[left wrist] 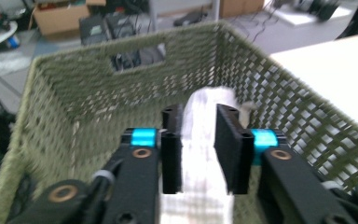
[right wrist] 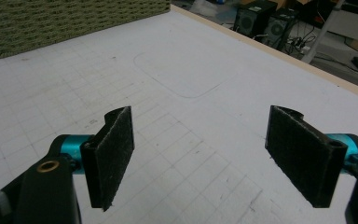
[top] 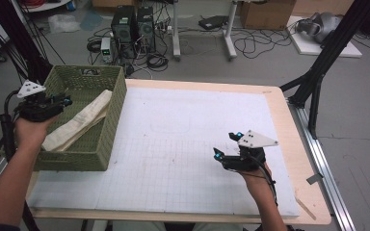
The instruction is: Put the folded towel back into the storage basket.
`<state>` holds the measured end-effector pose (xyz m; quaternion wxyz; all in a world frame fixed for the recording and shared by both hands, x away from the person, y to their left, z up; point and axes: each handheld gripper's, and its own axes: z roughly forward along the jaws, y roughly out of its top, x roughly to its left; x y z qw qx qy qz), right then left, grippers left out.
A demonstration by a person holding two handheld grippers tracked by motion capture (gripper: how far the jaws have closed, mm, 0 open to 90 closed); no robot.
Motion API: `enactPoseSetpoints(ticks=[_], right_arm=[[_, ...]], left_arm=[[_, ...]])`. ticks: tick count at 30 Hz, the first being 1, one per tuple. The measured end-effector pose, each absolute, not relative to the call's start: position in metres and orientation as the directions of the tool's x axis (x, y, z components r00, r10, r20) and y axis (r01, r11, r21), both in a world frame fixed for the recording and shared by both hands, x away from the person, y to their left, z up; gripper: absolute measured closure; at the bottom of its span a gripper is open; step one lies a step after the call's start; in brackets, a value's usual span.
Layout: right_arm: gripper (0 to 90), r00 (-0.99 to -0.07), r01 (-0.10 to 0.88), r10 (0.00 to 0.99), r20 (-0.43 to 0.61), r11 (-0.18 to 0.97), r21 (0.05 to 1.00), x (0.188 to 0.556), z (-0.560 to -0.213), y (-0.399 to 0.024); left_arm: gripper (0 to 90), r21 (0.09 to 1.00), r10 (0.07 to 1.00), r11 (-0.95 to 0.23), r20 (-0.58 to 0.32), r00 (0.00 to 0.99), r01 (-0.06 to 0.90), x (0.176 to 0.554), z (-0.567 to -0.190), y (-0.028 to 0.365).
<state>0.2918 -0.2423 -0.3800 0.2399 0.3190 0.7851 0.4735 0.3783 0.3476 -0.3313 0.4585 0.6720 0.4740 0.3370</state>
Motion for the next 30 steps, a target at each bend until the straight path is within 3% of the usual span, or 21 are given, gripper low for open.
enactPoseSetpoints(ticks=[5, 12, 30], right_arm=[[23.1, -0.677, 0.269, 0.732, -0.08, 0.347, 0.898, 0.292, -0.379, -0.244], [21.7, -0.648, 0.275, 0.757, -0.08, 0.331, 0.903, 0.292, -0.377, -0.251], [12.3, -0.576, 0.306, 0.814, -0.081, 0.306, 0.902, 0.291, -0.378, -0.271]], left_arm=[[45.0, 0.969, 0.941, -0.032, -0.054, 0.335, 0.247, 0.366, -0.322, 0.338], [20.4, 0.984, 0.929, -0.024, -0.044, 0.367, 0.177, 0.348, -0.316, 0.307], [19.8, 0.985, 0.813, -0.089, -0.016, 0.582, 0.151, 0.32, -0.33, 0.205]])
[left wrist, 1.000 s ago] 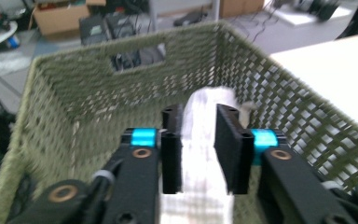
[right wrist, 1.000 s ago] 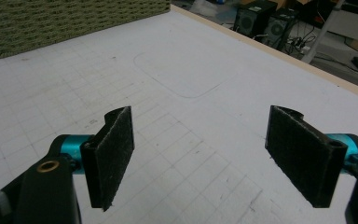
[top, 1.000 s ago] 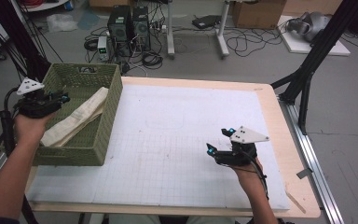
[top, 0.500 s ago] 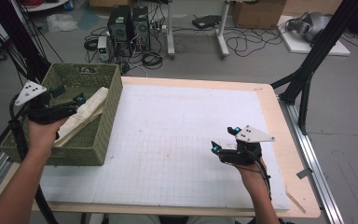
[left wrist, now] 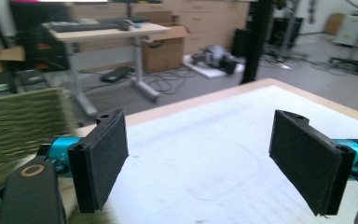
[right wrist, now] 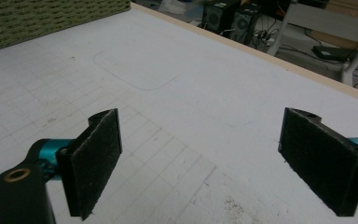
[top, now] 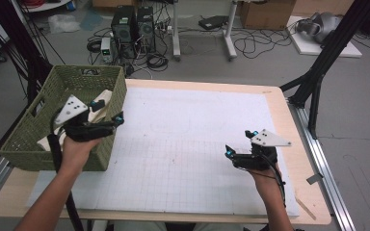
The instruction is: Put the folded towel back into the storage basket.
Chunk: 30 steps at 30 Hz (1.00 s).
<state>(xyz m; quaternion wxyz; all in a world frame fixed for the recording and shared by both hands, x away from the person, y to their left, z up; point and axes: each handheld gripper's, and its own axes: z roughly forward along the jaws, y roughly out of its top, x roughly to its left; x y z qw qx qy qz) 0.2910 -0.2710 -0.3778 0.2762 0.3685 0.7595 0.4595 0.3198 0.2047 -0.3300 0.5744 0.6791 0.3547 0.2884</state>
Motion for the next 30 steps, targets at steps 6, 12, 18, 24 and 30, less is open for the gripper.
enactPoseSetpoints(ticks=[6, 12, 18, 24, 30], right_arm=[[12.3, -0.553, 0.294, 0.828, -0.093, 0.298, 0.908, 0.289, -0.376, -0.279], [12.3, -0.545, 0.305, 0.834, -0.081, 0.288, 0.908, 0.288, -0.376, -0.287], [12.3, -0.539, 0.3, 0.838, -0.088, 0.289, 0.909, 0.286, -0.376, -0.291], [12.3, -0.534, 0.307, 0.842, -0.081, 0.282, 0.909, 0.283, -0.377, -0.291], [12.3, -0.537, 0.309, 0.84, -0.08, 0.284, 0.908, 0.284, -0.379, -0.289]], left_arm=[[21.2, 0.987, 0.784, -0.101, 0.001, 0.621, 0.126, 0.311, -0.329, 0.18], [21.1, 0.983, 0.761, -0.114, -0.006, 0.649, 0.143, 0.305, -0.337, 0.159], [21.0, 0.976, 0.739, -0.142, -0.008, 0.674, 0.167, 0.296, -0.356, 0.141], [21.1, 0.968, 0.738, -0.151, -0.024, 0.674, 0.2, 0.292, -0.374, 0.139], [21.2, 0.966, 0.744, -0.134, -0.049, 0.667, 0.221, 0.295, -0.383, 0.144]])
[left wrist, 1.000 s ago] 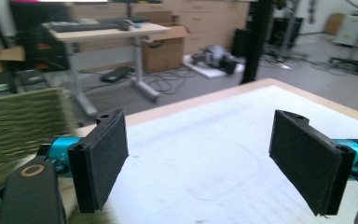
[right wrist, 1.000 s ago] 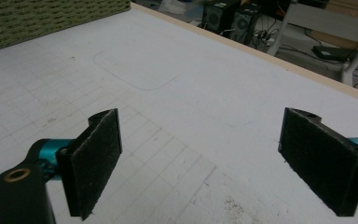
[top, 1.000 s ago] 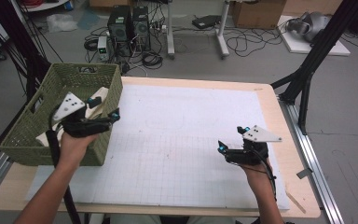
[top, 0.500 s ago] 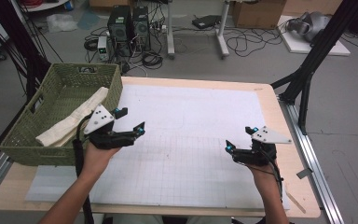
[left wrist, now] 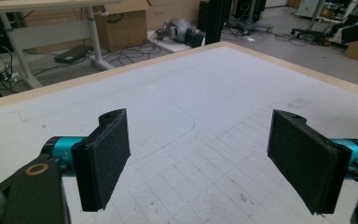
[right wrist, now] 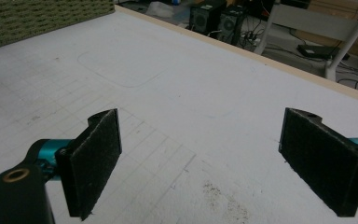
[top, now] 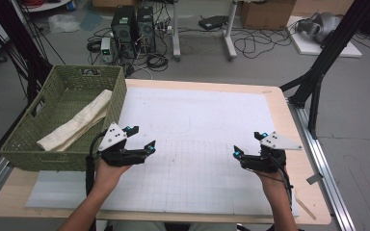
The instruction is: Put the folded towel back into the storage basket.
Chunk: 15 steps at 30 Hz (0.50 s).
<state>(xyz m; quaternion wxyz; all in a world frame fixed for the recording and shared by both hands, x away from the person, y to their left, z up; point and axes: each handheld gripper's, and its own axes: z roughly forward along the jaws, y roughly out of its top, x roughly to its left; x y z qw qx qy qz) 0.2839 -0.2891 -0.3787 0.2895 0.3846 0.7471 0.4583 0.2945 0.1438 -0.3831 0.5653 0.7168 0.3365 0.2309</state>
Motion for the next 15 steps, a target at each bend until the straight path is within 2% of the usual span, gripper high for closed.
enactPoseSetpoints(ticks=[15], right_arm=[[12.3, -0.54, 0.319, 0.838, -0.076, 0.288, 0.903, 0.2848, -0.3821, -0.2881]], left_arm=[[21.4, 0.964, 0.74, -0.141, -0.05, 0.671, 0.228, 0.2961, -0.3859, 0.1427]])
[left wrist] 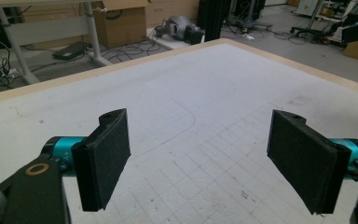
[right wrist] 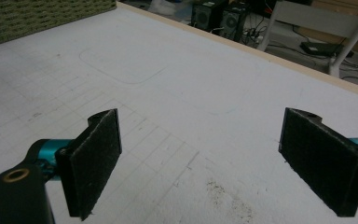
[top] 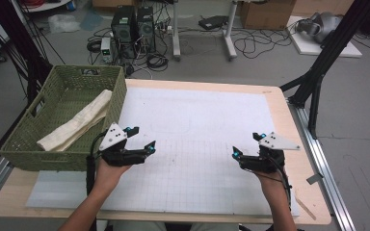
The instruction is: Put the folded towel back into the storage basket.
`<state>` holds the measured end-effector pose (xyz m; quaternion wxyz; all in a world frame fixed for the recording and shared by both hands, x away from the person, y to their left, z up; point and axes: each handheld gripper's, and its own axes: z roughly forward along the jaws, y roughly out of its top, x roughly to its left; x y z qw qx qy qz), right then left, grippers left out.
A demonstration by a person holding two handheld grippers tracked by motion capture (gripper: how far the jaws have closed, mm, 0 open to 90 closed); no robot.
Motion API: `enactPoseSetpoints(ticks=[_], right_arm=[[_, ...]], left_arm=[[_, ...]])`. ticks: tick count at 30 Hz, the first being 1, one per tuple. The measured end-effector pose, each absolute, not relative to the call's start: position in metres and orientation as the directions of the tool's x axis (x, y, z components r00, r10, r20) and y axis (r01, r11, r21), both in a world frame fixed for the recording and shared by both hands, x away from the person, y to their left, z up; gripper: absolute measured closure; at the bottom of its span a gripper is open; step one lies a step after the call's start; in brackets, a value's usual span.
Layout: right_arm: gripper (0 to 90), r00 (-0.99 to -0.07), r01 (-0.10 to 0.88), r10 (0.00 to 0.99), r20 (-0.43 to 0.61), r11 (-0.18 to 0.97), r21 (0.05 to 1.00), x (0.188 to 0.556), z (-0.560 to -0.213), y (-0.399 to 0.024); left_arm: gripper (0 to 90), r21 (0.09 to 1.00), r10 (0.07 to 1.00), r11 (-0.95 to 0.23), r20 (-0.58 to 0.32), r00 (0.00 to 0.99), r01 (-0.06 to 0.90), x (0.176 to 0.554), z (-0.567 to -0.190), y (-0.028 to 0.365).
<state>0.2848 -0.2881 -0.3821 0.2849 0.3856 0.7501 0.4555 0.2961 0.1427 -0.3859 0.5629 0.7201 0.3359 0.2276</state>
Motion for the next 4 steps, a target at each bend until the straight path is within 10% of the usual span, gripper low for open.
enactPoseSetpoints(ticks=[4], right_arm=[[12.3, -0.545, 0.317, 0.835, -0.074, 0.287, 0.904, 0.2854, -0.3828, -0.2877]], left_arm=[[21.4, 0.963, 0.74, -0.143, -0.051, 0.671, 0.23, 0.2963, -0.3865, 0.1421]])
